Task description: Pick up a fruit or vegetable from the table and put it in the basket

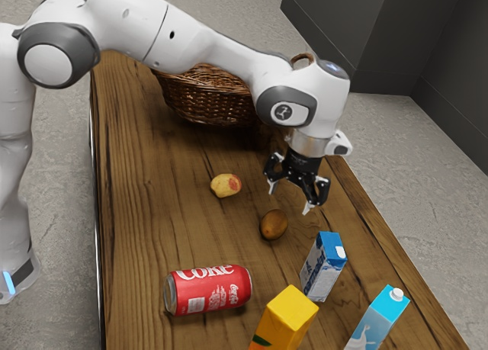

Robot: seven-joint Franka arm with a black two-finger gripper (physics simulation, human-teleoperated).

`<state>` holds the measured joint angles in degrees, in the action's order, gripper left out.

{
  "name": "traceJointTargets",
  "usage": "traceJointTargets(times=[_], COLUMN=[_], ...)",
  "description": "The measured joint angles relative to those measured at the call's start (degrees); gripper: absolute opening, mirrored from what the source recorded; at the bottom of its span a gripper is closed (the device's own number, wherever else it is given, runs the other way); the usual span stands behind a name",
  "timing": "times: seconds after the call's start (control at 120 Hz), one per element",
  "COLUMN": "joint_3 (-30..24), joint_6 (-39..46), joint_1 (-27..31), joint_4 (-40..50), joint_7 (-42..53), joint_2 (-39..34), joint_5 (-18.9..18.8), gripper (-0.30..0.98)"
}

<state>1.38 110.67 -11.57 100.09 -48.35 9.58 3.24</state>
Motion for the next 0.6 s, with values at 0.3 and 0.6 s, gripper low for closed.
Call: traceJointTargets(times=[0.3,0.6], joint_3=[-0.06,0.2], joint_6=[0.82,0.98], joint_1=[-3.16,-3.08], joint_4=[2.58,3.46], joint_7=[-4.12,-6.44], joint_2=[-0.64,-0.42], joint_5=[-0.64,-0.71], gripper=[0.69,0.69])
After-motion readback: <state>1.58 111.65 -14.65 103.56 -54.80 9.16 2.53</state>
